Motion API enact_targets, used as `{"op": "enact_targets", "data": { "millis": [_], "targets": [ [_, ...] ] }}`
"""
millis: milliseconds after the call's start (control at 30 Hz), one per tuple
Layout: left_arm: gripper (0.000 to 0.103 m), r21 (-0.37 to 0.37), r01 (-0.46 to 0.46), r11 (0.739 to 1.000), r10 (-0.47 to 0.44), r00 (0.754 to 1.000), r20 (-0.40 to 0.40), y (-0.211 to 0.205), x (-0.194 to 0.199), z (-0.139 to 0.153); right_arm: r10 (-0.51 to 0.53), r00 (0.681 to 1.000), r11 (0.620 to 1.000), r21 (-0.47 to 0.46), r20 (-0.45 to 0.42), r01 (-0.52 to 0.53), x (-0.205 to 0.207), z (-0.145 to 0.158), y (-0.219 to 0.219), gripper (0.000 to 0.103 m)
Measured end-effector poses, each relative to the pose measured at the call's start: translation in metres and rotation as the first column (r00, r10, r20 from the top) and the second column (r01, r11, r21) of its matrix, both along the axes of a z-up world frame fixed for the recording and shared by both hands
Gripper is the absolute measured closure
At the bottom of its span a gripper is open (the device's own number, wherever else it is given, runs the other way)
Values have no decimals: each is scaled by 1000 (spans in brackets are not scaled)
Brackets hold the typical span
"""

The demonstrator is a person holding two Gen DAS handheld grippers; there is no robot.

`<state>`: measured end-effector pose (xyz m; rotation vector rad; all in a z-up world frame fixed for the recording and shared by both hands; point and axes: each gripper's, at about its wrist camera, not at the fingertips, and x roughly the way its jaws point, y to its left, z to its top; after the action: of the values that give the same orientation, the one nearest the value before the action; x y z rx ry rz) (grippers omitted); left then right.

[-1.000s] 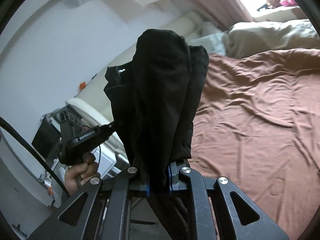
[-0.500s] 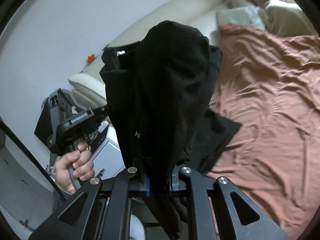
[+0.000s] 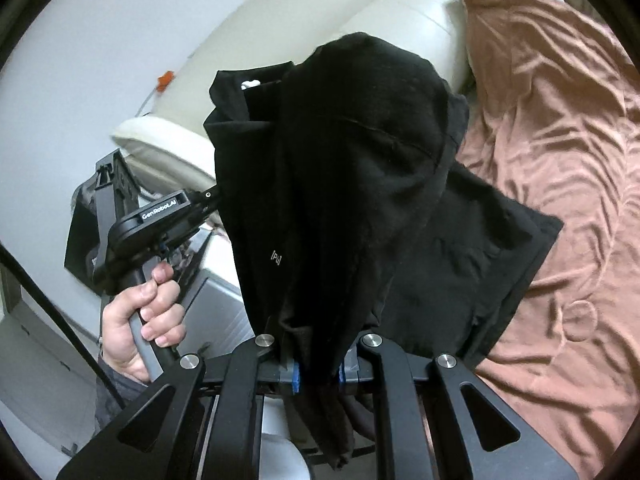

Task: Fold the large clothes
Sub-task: 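Carry the bundle to the bed corner by the headboard and open both tools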

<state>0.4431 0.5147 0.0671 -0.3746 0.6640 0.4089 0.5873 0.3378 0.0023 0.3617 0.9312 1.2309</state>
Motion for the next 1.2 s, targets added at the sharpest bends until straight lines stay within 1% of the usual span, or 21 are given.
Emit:
{"op": "enact_targets", "data": {
  "millis": [100, 200, 367, 500, 533, 567, 633, 667, 733, 800, 933, 967, 1000, 1067, 1100, 1167, 1200],
  "targets": [
    [91, -11, -5, 1000, 5, 999, -33, 14, 19, -21, -11, 1000, 1000, -21, -19, 11, 8, -1, 2, 94],
    [93, -31, -16, 999, 14, 997, -72, 30, 41, -50, -16, 999, 999, -37, -51, 14, 11, -1, -1, 94],
    [95, -55, -29, 998, 22, 992, -128, 52, 76, -92, -8, 998, 997, -72, -65, 3, 40, -28, 30, 94],
    [95, -45, -22, 999, 14, 986, -164, 55, 100, -114, -8, 997, 996, -85, -72, 1, 61, -46, 45, 94],
    [93, -42, -23, 999, 15, 984, -178, 55, 105, -120, -16, 997, 995, -96, -80, 8, 68, -52, 48, 90],
    [91, -38, -28, 999, 20, 980, -197, 54, 109, -128, -27, 995, 993, -115, -97, 16, 74, -58, 50, 90],
    [90, -28, -29, 999, 21, 967, -255, 53, 111, -147, -66, 986, 984, -175, -156, 38, 94, -81, 59, 87],
    [90, -28, -26, 999, 17, 962, -273, 51, 108, -157, -80, 982, 979, -198, -169, 46, 100, -89, 62, 85],
    [90, -26, -22, 999, 13, 959, -283, 48, 96, -166, -86, 981, 968, -246, -174, 42, 109, -107, 71, 81],
    [90, -23, -30, 999, 23, 961, -276, 46, 79, -173, -79, 974, 974, -226, -214, 29, 112, -115, 71, 80],
    [88, -69, -57, 996, 41, 974, -224, 38, 42, -179, -93, 966, 982, -180, -241, 50, 105, -118, 68, 79],
    [88, -72, -63, 995, 46, 976, -213, 35, 35, -180, -100, 962, 983, -176, -255, 56, 106, -120, 66, 79],
    [88, -70, -65, 995, 49, 977, -206, 29, 28, -180, -110, 958, 982, -177, -264, 64, 107, -122, 66, 77],
    [86, -66, -60, 996, 45, 978, -203, 18, 16, -181, -134, 959, 976, -199, -249, 85, 102, -117, 61, 70],
    [86, -67, -64, 996, 50, 979, -196, 12, 9, -181, -145, 963, 972, -215, -228, 95, 99, -112, 58, 69],
    [77, -86, -65, 994, 49, 983, -178, 2, -4, -179, -148, 967, 968, -231, -209, 98, 95, -103, 55, 69],
    [75, -94, -68, 993, 51, 984, -170, -1, -7, -179, -150, 968, 965, -241, -200, 100, 92, -98, 53, 69]
  ]
}}
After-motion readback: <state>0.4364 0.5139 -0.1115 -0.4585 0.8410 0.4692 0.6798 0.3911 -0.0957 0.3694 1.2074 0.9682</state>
